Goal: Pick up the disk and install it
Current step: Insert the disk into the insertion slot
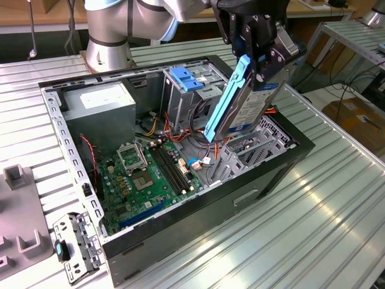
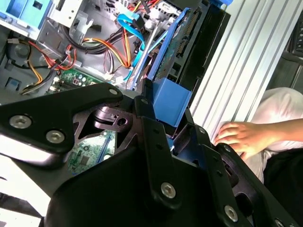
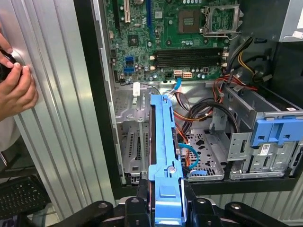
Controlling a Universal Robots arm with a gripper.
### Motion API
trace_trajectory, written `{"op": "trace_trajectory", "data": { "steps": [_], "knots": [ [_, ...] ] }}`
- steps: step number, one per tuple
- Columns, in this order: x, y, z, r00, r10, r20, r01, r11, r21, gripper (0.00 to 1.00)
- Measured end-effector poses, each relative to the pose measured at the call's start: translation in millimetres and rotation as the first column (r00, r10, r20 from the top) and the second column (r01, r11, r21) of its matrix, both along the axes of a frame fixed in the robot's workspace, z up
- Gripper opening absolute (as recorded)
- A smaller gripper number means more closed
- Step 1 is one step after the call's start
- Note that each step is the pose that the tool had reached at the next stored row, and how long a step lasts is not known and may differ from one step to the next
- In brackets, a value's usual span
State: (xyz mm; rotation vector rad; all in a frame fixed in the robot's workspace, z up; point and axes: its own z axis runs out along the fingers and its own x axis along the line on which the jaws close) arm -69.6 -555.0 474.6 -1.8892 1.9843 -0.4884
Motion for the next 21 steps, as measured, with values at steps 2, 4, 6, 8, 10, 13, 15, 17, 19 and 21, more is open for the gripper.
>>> {"op": "trace_trajectory", "data": {
  "steps": [2, 4, 6, 8, 10, 13, 15, 17, 19, 21],
  "knots": [
    [0.4, -1.4, -2.3, 0.9999, 0.000, 0.0106, 0.000, 1.0000, 0.0000, 0.37],
    [6.0, -1.9, -7.0, 0.9999, 0.000, 0.0131, 0.000, 1.0000, 0.0000, 0.37],
    [16.5, -2.2, -11.8, 0.9998, 0.000, 0.0174, 0.000, 1.0000, -0.0001, 0.37],
    [24.6, -2.3, -15.0, 0.9998, 0.000, 0.0222, 0.000, 1.0000, -0.0001, 0.37],
    [31.4, -2.5, -17.7, 0.9996, 0.001, 0.0281, -0.001, 1.0000, 0.0001, 0.37],
    [33.8, -3.0, -19.0, 0.9992, 0.001, 0.0391, -0.001, 1.0000, -0.0003, 0.37],
    [34.0, -3.7, -19.9, 0.9987, 0.002, 0.0506, -0.002, 1.0000, 0.0000, 0.37],
    [33.9, -5.0, -21.8, 0.9979, 0.002, 0.0647, -0.002, 1.0000, -0.0002, 0.37],
    [34.0, -5.5, -23.0, 0.9975, 0.003, 0.0702, -0.003, 1.0000, -0.0002, 0.37],
    [33.9, -5.9, -24.3, 0.9972, 0.005, 0.0746, -0.005, 1.0000, -0.0001, 0.37]
  ]
}}
